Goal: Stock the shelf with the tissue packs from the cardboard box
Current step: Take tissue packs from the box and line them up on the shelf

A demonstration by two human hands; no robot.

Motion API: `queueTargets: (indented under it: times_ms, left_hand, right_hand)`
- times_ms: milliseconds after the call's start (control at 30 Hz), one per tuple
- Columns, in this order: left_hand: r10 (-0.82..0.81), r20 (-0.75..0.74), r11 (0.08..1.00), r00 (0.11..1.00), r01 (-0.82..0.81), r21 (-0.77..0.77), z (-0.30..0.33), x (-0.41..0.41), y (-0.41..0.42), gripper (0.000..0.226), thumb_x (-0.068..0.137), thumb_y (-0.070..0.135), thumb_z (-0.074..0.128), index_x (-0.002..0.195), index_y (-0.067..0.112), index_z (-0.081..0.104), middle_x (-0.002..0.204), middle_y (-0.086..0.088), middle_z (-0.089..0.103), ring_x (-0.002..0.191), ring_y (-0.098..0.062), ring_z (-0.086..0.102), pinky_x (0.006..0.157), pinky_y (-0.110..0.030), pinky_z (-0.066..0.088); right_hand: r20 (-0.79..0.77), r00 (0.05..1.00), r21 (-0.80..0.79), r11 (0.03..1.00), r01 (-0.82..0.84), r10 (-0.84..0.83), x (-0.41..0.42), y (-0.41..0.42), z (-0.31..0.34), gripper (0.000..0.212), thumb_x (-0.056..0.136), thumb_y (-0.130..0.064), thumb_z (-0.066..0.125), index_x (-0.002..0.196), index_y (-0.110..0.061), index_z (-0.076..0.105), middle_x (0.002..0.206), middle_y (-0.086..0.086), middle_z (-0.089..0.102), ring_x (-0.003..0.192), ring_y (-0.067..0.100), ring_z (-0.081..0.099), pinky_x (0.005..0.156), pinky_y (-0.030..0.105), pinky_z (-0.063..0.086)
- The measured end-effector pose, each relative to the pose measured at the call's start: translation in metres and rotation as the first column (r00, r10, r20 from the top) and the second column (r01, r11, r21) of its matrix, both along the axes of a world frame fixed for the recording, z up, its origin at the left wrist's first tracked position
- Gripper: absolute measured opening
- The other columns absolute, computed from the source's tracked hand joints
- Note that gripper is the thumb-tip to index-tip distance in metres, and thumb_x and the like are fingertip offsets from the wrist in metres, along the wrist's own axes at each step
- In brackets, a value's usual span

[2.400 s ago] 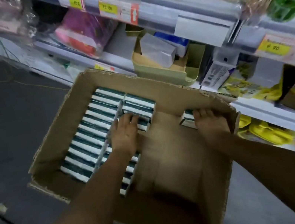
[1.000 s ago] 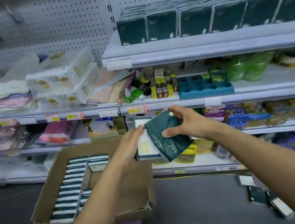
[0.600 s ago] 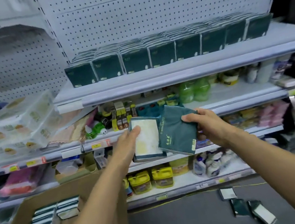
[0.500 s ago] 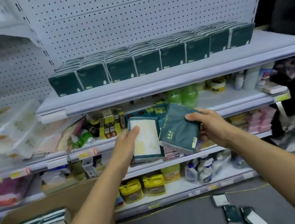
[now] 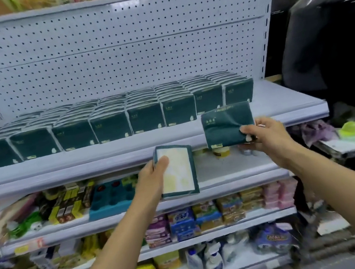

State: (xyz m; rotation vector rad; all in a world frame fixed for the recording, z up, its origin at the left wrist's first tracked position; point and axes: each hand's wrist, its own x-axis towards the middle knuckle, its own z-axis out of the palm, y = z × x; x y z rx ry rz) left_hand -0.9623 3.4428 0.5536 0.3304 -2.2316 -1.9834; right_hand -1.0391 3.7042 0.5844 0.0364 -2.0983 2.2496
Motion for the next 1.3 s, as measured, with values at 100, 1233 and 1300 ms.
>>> queueTargets:
  times_ms: [100,1233,1300]
  left_hand:
    - [0.023,-0.001,1.000,1.000,-0.023,-0.016,0.013,-0.021,0.013,0.027,0.102,0.041,0.045,0.109,0.021,0.062,0.107,0.001,0.069,0.094,-0.015,0.065,0.071,-0.027,0.048]
    - [0.052,-0.021,0.987,0.998,-0.049,0.152,0.051,-0.175,0.023,0.023,0.097,0.030,0.056,0.113,0.013,0.056,0.102,-0.006,0.070,0.087,-0.019,0.068,0.072,-0.037,0.055]
    - [0.083,-0.031,0.967,0.996,-0.073,0.243,0.055,-0.177,0.031,0.024,0.098,0.026,0.055,0.117,0.012,0.054,0.108,-0.010,0.068,0.089,-0.021,0.068,0.066,-0.035,0.055]
  right_hand:
    - [-0.067,0.994,0.058,0.994,0.087,-0.083,-0.036,0.012,0.007,0.023,0.084,-0.008,0.071,0.085,-0.012,0.049,0.082,0.014,0.063,0.075,0.025,0.063,0.072,0.039,0.057]
    - [-0.615,0.778,0.591,0.727,0.350,0.125,-0.180,-0.017,0.006,0.047,0.077,-0.011,0.071,0.117,-0.016,0.046,0.113,0.001,0.049,0.100,0.019,0.051,0.083,0.036,0.048]
    - [-0.660,0.563,0.722,0.629,0.290,0.498,-0.158,-0.029,0.010,0.059,0.070,-0.013,0.067,0.126,-0.014,0.049,0.127,0.004,0.048,0.114,0.022,0.047,0.095,0.037,0.044]
